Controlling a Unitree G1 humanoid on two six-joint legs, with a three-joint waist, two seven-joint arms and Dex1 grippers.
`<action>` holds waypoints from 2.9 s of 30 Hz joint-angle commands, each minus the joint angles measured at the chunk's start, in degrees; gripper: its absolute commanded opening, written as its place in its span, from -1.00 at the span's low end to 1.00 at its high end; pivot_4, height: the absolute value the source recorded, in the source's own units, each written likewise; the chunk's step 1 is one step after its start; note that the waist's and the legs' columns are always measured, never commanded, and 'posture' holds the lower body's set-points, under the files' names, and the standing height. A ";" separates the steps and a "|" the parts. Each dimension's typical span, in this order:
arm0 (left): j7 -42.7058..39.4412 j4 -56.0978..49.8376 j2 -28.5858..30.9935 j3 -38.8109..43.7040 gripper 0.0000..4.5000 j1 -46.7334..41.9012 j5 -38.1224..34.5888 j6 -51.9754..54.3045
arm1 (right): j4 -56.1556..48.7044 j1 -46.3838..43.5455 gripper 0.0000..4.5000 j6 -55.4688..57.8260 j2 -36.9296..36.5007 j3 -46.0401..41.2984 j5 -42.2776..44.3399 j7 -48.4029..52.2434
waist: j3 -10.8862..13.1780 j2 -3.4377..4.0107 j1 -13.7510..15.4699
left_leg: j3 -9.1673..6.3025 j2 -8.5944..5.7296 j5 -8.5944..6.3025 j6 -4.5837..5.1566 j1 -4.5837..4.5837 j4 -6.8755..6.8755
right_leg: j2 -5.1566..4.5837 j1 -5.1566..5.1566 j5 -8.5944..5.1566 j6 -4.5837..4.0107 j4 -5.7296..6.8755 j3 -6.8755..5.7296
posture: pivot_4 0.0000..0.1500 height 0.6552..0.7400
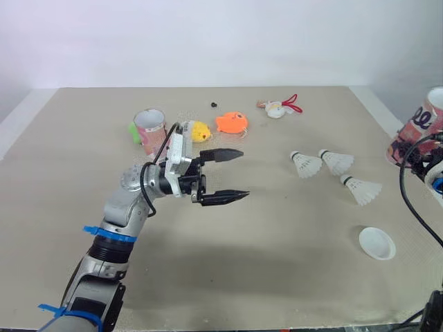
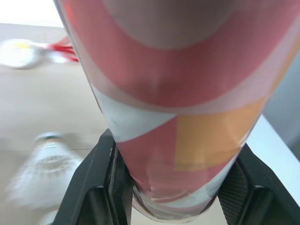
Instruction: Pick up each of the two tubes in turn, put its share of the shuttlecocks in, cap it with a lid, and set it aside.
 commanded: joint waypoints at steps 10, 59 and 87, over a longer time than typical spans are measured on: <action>3.63 0.30 -4.82 -0.60 1.00 -4.03 -0.50 0.63 | 17.72 -1.26 -0.03 -10.93 1.17 -4.21 0.88 -3.94 | -0.01 0.22 -0.03 | 0.26 -0.02 -0.02 0.03 0.02 -0.02 | -0.01 0.00 0.09 0.18 -0.14 0.28 | 1.00 1.00; 8.65 -10.18 5.06 0.91 1.00 7.76 -1.30 12.67 | -40.72 31.93 0.96 17.78 -2.52 -14.05 31.03 23.17 | -0.09 0.42 -1.11 | 0.67 0.09 -0.05 0.08 0.20 0.00 | 0.10 0.03 0.13 0.85 -0.31 0.79 | 1.00 1.00; 34.87 -17.49 7.80 24.04 1.00 33.79 -0.34 7.60 | -46.38 5.07 0.96 8.91 20.89 29.91 17.14 16.11 | 0.15 -0.36 -0.45 | 0.66 0.27 0.11 -0.05 -0.07 0.05 | 0.22 -0.29 0.42 0.54 -0.30 0.60 | 1.00 1.00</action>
